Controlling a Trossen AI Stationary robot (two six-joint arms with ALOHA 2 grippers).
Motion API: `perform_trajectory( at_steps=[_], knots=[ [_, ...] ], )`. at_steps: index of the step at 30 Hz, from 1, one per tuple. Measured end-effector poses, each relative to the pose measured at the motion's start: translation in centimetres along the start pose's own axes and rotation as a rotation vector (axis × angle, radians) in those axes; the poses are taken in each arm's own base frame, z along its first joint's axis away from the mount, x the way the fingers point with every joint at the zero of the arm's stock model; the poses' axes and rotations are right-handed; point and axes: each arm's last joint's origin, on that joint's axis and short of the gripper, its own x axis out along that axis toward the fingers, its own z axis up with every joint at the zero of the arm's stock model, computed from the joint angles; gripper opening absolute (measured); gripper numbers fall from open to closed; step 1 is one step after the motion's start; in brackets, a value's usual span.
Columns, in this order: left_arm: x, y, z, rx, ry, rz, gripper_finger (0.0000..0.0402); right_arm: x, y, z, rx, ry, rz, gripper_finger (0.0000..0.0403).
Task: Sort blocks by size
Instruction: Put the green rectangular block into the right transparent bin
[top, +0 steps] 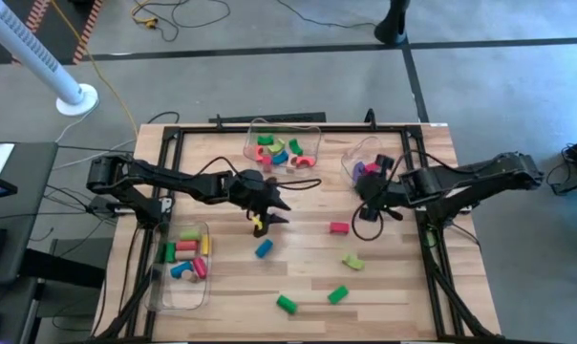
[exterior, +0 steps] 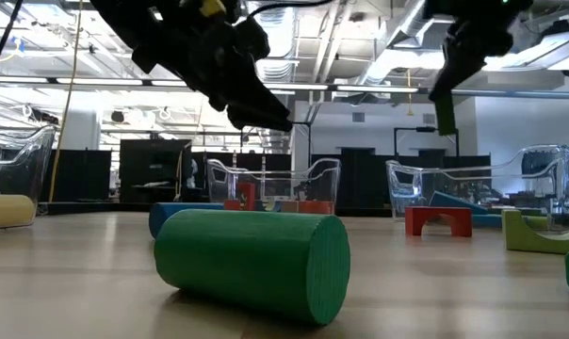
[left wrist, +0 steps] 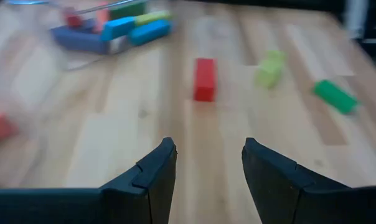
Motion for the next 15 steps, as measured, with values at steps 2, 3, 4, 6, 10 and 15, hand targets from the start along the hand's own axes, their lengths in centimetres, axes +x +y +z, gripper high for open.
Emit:
perform_trajectory(
  at_steps=[2,3,4,6,10,15],
  knots=[
    [0.0,0.2,-0.1,-0.009,0.01,0.055,0.0174,0.4,-0.4,-0.3,0.041,0.04,-0.023,0.0097],
    [0.0,0.2,-0.1,-0.01,0.012,0.075,0.0174,0.5,-0.6,-0.5,0.055,0.056,-0.033,0.0097],
    [0.0,0.3,-0.1,-0.011,0.012,0.09,0.0175,0.7,-0.7,-0.6,0.067,0.072,-0.042,0.0097],
    [0.0,0.3,-0.1,-0.01,0.011,0.102,0.0175,1.2,-0.9,-0.9,0.089,0.094,-0.056,0.0097],
    [0.0,0.3,-0.1,-0.01,0.01,0.107,0.0174,2.0,-1.0,-1.6,0.122,0.124,-0.073,0.0097],
    [0.0,0.3,-0.1,-0.01,0.009,0.106,0.0175,2.6,-1.1,-2.0,0.159,0.14,-0.078,0.0097]
  ],
)
